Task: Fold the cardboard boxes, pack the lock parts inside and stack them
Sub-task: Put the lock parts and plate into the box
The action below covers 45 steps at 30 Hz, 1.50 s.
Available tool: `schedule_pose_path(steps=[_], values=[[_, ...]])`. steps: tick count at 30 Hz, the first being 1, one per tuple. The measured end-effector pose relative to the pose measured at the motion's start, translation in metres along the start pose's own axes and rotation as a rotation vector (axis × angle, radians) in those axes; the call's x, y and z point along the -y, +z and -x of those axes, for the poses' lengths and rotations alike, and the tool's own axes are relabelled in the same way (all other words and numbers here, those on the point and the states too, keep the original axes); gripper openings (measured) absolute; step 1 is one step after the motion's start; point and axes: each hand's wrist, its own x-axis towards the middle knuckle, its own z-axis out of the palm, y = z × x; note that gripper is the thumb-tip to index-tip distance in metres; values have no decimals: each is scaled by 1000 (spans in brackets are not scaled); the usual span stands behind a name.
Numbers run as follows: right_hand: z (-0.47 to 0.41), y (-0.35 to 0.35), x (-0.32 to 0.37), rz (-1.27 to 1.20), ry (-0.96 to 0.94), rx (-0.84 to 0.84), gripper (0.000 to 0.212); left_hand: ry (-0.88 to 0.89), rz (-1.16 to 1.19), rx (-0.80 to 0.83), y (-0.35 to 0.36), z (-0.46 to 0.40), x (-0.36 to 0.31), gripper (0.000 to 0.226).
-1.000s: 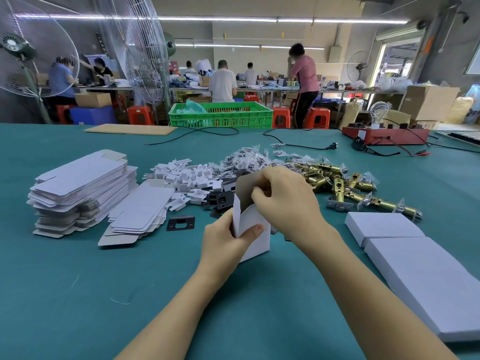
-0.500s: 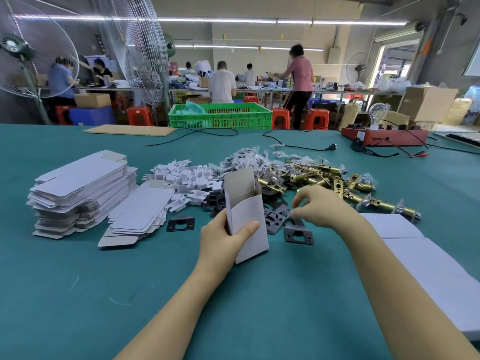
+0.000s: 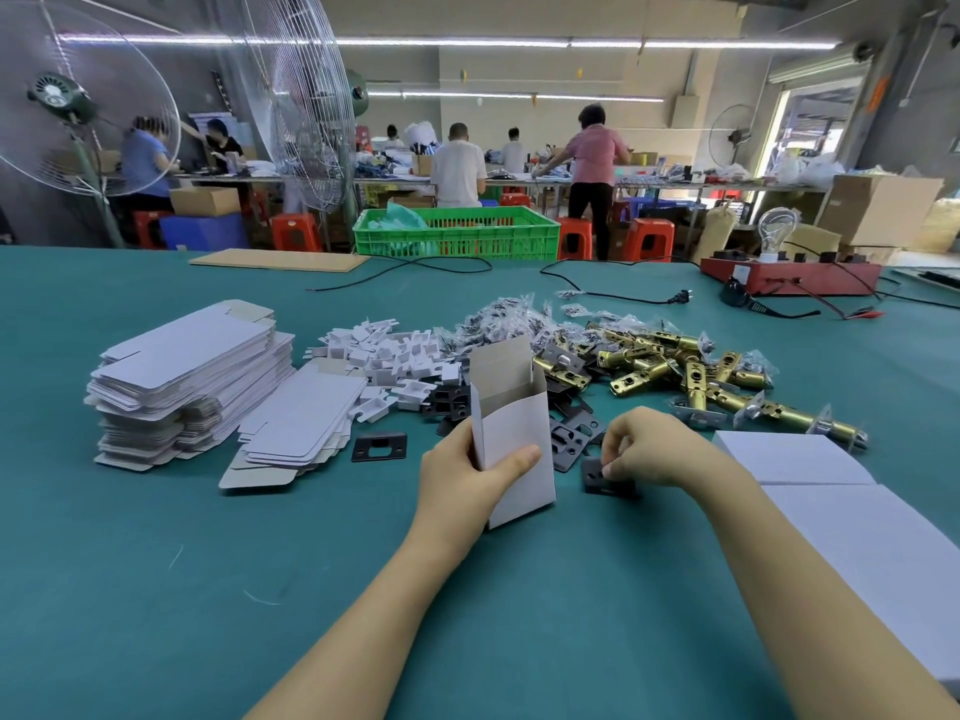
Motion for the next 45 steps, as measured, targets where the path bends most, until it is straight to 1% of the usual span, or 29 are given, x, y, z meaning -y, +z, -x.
schedule_pose_path(steps=[3,9,13,16,18,20,22,23,25,26,29,34,39,40,43,45], values=[[-2,0,-3,-67,7,-30,16,-4,2,-5,0,0,0,26],[-7,-3,-12,-641,90,-181,15,-9,11,5,-1,0,0,28],[-9,-2,-14,-817,114,-243,13,-9,11,5,-1,0,0,28],[-9,-1,-14,-894,92,-229,5,-13,11,-1,0,-1,0,28],[-9,-4,-15,-975,78,-179,9,-13,9,-1,0,-1,0,29],[-8,-7,-15,-1032,79,-80,15,-18,11,-2,0,-1,-1,29],[-8,-7,-13,-992,72,-39,26,-24,18,-6,0,0,-1,29],[-8,-6,-13,-936,61,-67,30,-27,18,-7,0,-1,-1,29],[-6,-7,-11,-845,14,-134,33,-28,17,-7,-1,-1,-2,30],[-5,-8,-11,-820,-13,-135,33,-28,17,-6,-1,-1,-2,30],[-2,-12,-9,-788,-55,-66,36,-28,17,-7,-1,0,-1,30],[1,-15,-8,-782,-22,-143,26,-32,16,-10,-1,0,-2,30],[4,-18,-6,-872,-29,-24,31,-32,16,-10,0,0,-2,31],[4,-18,-6,-880,-20,-40,29,-33,17,-11,-1,0,-2,31],[4,-17,-6,-841,33,-156,13,-32,18,-7,-1,1,-2,30],[4,-17,-8,-822,55,-191,11,-29,16,-3,-1,1,-2,30]])
